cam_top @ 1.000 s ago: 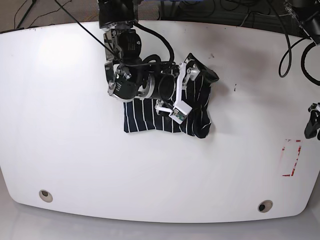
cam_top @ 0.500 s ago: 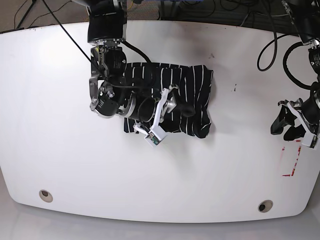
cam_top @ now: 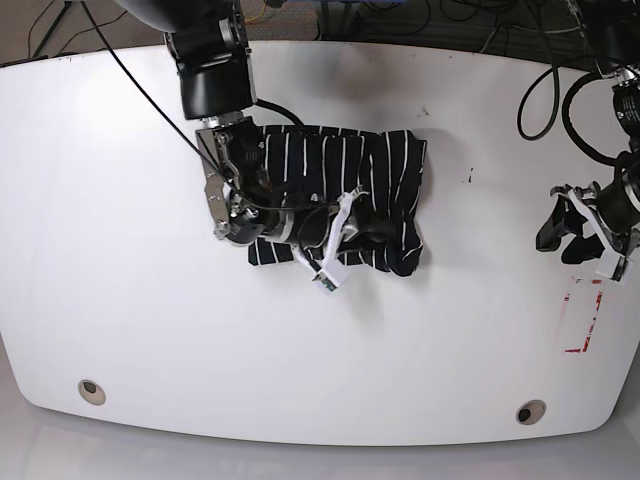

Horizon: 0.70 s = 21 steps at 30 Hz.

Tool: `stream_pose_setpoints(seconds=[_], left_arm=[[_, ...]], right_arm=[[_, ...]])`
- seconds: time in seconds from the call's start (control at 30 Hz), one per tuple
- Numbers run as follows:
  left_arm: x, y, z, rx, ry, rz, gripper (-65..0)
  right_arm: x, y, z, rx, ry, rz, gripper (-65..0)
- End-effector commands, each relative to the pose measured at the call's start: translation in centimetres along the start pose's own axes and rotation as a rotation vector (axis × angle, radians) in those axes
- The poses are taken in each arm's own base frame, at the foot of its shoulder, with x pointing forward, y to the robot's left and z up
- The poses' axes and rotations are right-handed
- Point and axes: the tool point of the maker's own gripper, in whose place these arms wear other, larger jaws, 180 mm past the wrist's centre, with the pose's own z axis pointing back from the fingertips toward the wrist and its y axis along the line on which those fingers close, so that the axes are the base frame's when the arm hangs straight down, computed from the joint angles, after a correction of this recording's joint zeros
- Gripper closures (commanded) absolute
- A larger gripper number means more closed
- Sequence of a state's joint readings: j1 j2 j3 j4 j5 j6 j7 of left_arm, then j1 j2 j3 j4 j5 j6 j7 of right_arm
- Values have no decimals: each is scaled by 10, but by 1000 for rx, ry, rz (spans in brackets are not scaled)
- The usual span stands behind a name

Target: Layout the t-shirt on the table in an organized manner, then fold the t-shirt properly

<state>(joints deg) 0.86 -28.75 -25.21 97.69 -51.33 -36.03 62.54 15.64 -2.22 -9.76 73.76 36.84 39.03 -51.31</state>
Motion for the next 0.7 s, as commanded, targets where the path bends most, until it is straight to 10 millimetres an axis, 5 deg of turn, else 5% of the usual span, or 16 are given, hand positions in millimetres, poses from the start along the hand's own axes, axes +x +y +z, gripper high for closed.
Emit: stream_pose_setpoints(seconds=[0.0, 0.17, 0.4, 0.67], left_arm=[[15, 3, 6, 11, -42, -28, -306], [8, 5, 9, 48, -4, -66, -306], [8, 6, 10, 80, 13, -108, -306], [8, 3, 9, 69, 16, -122, -306]], right_arm=[[21, 2, -7, 33, -59, 6, -182], [19, 10, -25, 71, -52, 1, -182], [41, 25, -42, 108, -77, 15, -182], [76, 32, -21, 93, -122, 140, -182]])
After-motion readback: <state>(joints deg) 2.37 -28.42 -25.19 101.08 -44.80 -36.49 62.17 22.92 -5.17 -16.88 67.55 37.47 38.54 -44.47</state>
